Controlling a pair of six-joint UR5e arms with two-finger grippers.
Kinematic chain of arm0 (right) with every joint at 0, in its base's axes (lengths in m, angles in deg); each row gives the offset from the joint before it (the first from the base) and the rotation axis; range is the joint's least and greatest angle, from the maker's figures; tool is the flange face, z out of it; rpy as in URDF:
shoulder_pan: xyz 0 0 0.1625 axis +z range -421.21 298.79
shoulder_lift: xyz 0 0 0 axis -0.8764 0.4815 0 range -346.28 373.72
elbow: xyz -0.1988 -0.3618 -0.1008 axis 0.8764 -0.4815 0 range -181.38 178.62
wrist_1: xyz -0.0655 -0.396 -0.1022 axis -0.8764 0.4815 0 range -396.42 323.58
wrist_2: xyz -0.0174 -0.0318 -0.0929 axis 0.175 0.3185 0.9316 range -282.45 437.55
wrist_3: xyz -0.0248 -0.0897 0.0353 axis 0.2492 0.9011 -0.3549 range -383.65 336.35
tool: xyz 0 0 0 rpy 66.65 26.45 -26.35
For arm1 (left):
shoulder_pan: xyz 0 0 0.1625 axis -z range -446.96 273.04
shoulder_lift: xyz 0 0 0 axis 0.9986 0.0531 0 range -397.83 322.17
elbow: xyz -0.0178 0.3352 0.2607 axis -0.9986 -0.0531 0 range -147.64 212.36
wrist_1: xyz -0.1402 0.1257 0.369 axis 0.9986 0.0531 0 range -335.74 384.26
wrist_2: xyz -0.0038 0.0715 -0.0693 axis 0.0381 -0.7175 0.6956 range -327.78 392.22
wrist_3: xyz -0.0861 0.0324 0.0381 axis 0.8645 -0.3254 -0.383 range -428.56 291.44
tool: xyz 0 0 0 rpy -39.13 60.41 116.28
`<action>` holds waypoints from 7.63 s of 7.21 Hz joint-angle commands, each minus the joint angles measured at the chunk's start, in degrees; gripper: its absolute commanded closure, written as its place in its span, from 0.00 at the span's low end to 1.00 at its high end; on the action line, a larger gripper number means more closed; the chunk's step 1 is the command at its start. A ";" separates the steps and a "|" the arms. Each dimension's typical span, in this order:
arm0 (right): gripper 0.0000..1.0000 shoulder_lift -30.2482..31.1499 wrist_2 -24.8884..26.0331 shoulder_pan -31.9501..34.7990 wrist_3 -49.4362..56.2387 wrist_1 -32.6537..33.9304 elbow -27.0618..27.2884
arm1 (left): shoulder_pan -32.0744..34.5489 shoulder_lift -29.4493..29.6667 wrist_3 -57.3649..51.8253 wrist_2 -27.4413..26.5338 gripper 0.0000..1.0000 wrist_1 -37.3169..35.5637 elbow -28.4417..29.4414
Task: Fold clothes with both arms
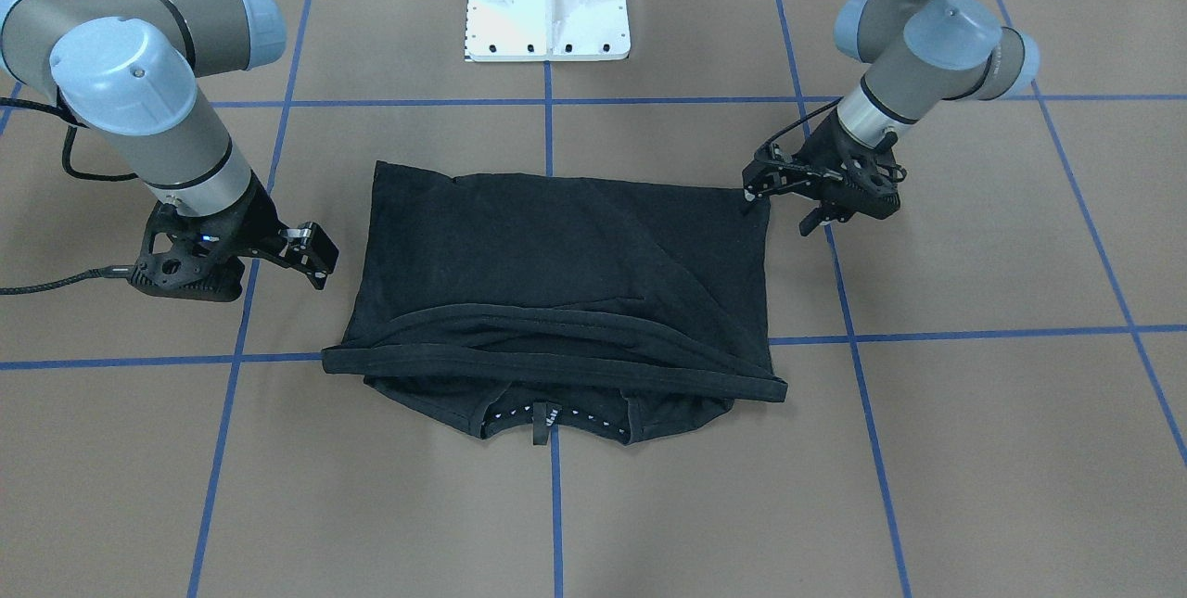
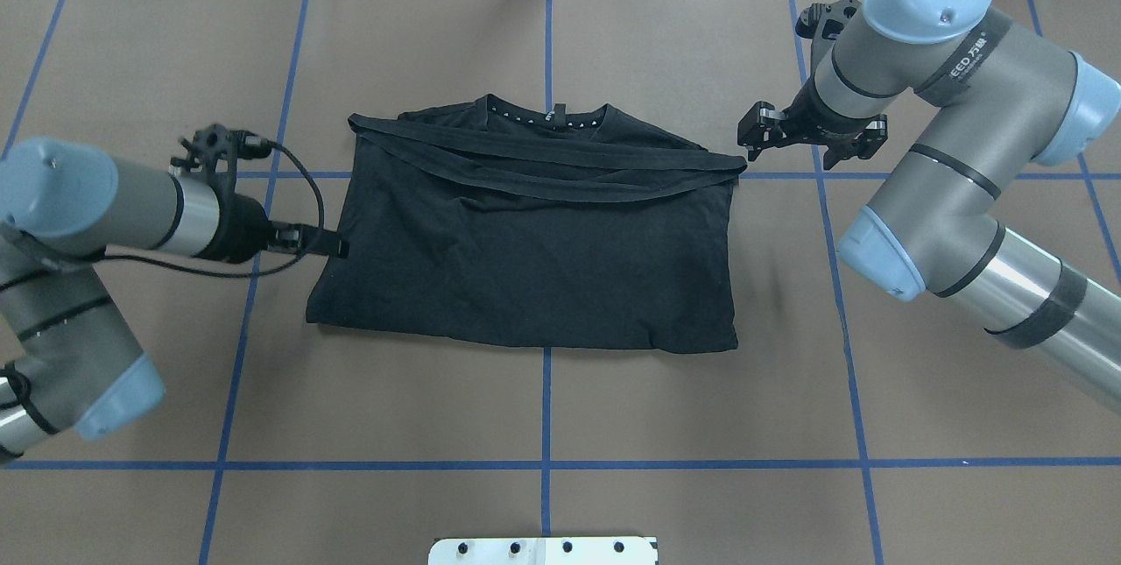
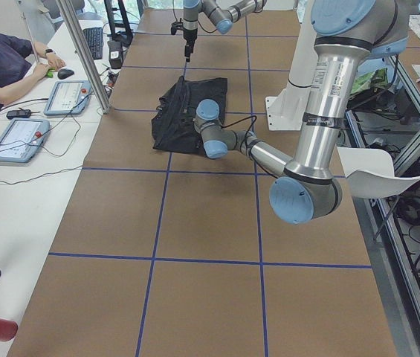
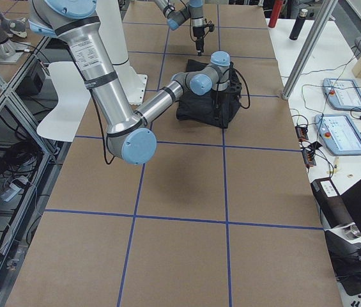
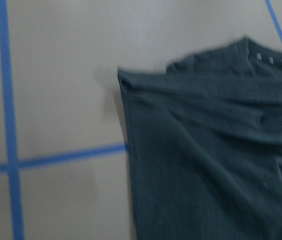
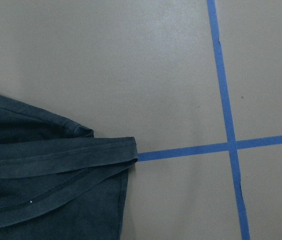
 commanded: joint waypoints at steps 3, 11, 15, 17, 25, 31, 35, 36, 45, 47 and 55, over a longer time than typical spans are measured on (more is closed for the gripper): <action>0.01 0.06 0.17 -0.60 -0.42 -0.07 0.37 | -5.03 -2.39 2.68 -3.66 0.05 2.21 0.61; 0.01 0.24 0.35 -0.60 -0.42 0.02 0.37 | -5.56 -3.45 3.03 -3.04 1.00 2.56 -0.18; 0.01 0.33 0.26 -2.26 -0.68 0.19 2.38 | -1.37 -5.56 -5.70 -3.04 1.00 1.68 -1.07; 0.01 0.24 0.35 -3.14 -1.47 0.20 2.83 | 6.34 -4.60 -18.26 -3.30 1.00 1.51 5.57; 0.01 0.15 0.44 -4.29 -1.47 0.02 3.18 | 21.06 34.17 -35.47 -3.22 0.01 6.85 55.99; 0.01 -11.31 8.23 -13.06 -17.86 -2.68 -7.66 | 25.90 20.73 -39.25 9.70 0.00 6.60 37.80; 0.04 -15.40 13.08 -19.04 -32.55 -14.48 -16.86 | 25.55 19.14 -37.66 9.53 0.00 6.78 36.73; 0.06 -16.27 15.09 -20.45 -34.24 -14.13 -16.86 | 25.46 19.14 -37.66 9.53 0.00 6.78 36.73; 0.45 -18.04 16.96 -22.83 -34.26 -14.13 -18.35 | 25.37 18.70 -37.66 9.44 0.00 7.04 36.82; 0.59 -18.13 16.96 -22.83 -34.17 -14.13 -18.27 | 25.37 18.70 -37.66 9.44 0.00 7.04 36.91; 0.11 -18.22 16.87 -22.31 -32.16 -13.60 -18.00 | 25.37 18.70 -37.66 9.44 0.00 7.22 36.91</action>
